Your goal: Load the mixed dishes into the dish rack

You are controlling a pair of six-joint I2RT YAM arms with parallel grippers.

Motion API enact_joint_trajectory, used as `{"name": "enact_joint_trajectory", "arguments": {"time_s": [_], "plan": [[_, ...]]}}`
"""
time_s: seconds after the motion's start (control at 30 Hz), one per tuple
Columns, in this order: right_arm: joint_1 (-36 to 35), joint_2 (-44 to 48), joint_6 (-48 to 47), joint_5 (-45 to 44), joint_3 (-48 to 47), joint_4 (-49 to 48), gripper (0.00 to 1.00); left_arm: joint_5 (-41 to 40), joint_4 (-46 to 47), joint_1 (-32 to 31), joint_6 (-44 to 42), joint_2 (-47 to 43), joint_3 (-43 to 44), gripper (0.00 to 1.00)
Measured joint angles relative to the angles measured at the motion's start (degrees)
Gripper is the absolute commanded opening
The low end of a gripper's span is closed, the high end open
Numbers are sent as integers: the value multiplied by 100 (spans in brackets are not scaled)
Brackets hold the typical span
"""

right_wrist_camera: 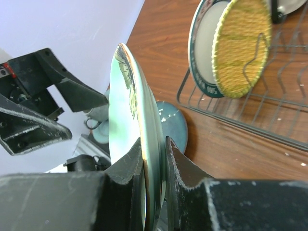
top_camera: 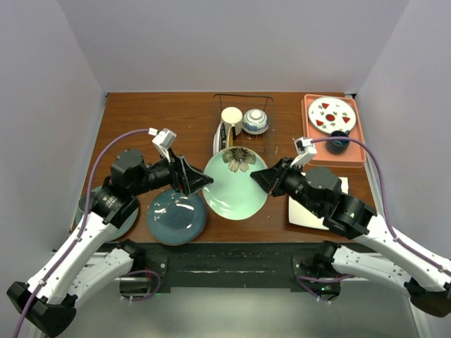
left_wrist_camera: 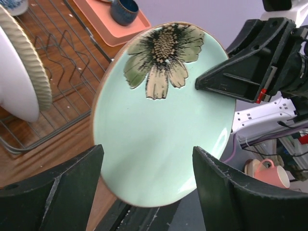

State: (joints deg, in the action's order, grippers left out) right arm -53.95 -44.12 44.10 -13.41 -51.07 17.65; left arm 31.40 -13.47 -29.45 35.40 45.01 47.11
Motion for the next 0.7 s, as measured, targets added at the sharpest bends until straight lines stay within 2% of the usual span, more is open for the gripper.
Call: {"name": "enact_joint_trajectory", "arguments": {"time_s": [0.3, 0.43, 0.53, 0.7], "plan": [[-4, 470, -35, -201, -22, 98, 0, -411, -232, 7, -7, -94, 68, 80], [-4, 472, -24, -46, -24, -4, 0, -313, -31, 7, 46, -79, -26, 77], [-4, 398, -20, 170, -24, -96, 0, -39, 376, 7, 245, -70, -267, 70], [-7, 323, 4, 531, 4, -433, 0, 546, 1309, 7, 739, 20, -704, 50]]}}
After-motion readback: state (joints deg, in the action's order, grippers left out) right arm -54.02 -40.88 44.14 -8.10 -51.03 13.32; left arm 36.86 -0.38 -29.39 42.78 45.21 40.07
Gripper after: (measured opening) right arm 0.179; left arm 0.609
